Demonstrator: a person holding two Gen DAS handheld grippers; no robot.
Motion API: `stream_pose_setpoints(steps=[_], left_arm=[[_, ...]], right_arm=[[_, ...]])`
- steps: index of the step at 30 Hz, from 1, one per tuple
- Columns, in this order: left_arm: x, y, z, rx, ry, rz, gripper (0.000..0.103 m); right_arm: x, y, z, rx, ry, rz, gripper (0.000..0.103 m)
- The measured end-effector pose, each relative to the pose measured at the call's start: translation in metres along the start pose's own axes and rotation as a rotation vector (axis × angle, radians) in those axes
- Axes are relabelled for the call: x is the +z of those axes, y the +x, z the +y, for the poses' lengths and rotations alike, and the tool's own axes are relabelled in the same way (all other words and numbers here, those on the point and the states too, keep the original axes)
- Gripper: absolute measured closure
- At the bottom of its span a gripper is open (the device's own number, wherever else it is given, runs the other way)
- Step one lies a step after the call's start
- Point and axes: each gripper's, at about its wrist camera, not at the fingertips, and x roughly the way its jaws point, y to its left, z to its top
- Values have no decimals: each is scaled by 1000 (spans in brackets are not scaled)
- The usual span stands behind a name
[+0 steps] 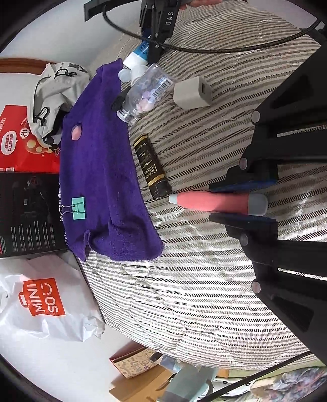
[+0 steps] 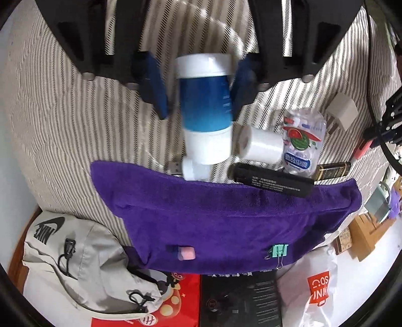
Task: Organize rigid objects
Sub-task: 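Grasp the pink marker with the left tool while the right tool grasps the blue-and-white bottle, then lay the marker on the towel with the left tool while the right tool stands the bottle there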
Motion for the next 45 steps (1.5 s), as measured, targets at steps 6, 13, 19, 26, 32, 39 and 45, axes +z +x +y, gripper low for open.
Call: stream_pose_setpoints(steps=[6, 13, 19, 26, 32, 39, 45], left_arm=[[3, 4, 1, 4, -24, -1, 87], [8, 3, 1, 10, -24, -1, 87], [18, -6, 3, 1, -35, -19, 87], [31, -18, 4, 1, -40, -47, 87], [46, -23, 3, 2, -41, -66, 87], [63, -20, 3, -1, -39, -79, 87], [79, -13, 8, -1, -56, -84, 87]], right_arm=[[0, 0, -2, 11, -13, 2, 63], [-3, -4, -9, 64, 0, -3, 67], [-9, -15, -17, 87, 18, -16, 67], [-9, -33, -19, 100, 14, -46, 67], [-3, -39, -23, 105, 33, -61, 67], [12, -44, -25, 100, 32, -80, 67], [30, -45, -26, 108, 28, -99, 67]])
